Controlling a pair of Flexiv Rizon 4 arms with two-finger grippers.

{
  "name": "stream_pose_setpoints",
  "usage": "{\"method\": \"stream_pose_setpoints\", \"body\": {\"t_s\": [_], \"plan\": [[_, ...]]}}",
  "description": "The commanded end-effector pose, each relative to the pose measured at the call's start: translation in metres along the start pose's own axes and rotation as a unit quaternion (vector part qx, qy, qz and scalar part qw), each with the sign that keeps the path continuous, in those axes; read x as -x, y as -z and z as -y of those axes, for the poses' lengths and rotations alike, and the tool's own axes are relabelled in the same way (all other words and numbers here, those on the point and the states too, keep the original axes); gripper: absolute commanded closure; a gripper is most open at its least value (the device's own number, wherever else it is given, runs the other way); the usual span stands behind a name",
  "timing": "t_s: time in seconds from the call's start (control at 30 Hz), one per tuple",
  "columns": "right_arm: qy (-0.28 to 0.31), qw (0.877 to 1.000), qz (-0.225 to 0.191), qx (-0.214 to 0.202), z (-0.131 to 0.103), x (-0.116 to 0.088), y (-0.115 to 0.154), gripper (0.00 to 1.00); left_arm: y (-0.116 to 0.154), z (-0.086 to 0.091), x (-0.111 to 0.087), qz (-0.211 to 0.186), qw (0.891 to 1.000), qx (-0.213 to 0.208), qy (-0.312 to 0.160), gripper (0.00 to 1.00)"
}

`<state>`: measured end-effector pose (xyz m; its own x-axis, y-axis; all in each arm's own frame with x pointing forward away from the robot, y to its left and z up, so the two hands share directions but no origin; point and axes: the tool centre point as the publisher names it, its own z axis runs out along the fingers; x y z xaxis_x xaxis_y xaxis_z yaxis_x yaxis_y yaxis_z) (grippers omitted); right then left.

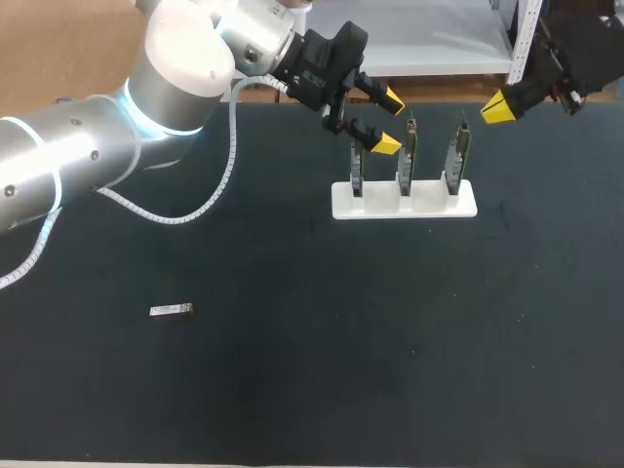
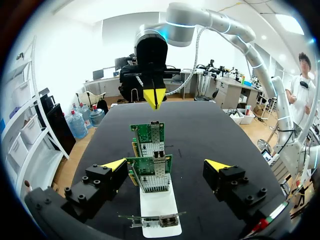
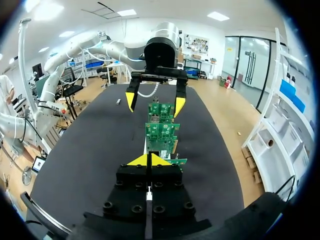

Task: Pick up the optical module with the left hand, and insert it into the network port with the right hand.

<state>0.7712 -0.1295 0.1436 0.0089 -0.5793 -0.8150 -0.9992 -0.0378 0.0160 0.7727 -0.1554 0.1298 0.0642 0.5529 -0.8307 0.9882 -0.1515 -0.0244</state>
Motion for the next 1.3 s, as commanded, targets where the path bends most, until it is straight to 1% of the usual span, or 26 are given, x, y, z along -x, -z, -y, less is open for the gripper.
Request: {"method": "stream_pose_setpoints", "body": {"t_s": [0.03,0.6,0.73,0.77,0.8,1.3], "plan": [[-0.002,1.0,0.002,-0.004,-0.0011,0.0009,-0.0017,1.0,-0.0002,-0.0022,0.0,-0.001,1.0,-0.002,0.0,0.0],[-0.004,1.0,0.003,-0.004,-0.001,0.0035,-0.0035,1.0,-0.0002,-0.0022,0.0,-0.001,1.0,-0.002,0.0,0.0],[0.001,1.0,0.002,-0.014,-0.0013,0.0044,-0.003,1.0,-0.0002,-0.0022,0.0,-0.001,1.0,-0.002,0.0,0.0],[0.006,1.0,-0.001,-0.016,-0.0018,0.0052,-0.0031,0.68,-0.0002,-0.0022,0.0,-0.001,1.0,-0.002,0.0,0.0],[0.006,1.0,-0.001,-0.016,-0.0018,0.0052,-0.0031,0.0,-0.0002,-0.0022,0.0,-0.001,1.0,-0.002,0.0,0.0],[0.006,1.0,-0.001,-0.016,-0.0018,0.0052,-0.0031,0.0,-0.0002,-0.0022,0.0,-0.001,1.0,-0.002,0.0,0.0]]}}
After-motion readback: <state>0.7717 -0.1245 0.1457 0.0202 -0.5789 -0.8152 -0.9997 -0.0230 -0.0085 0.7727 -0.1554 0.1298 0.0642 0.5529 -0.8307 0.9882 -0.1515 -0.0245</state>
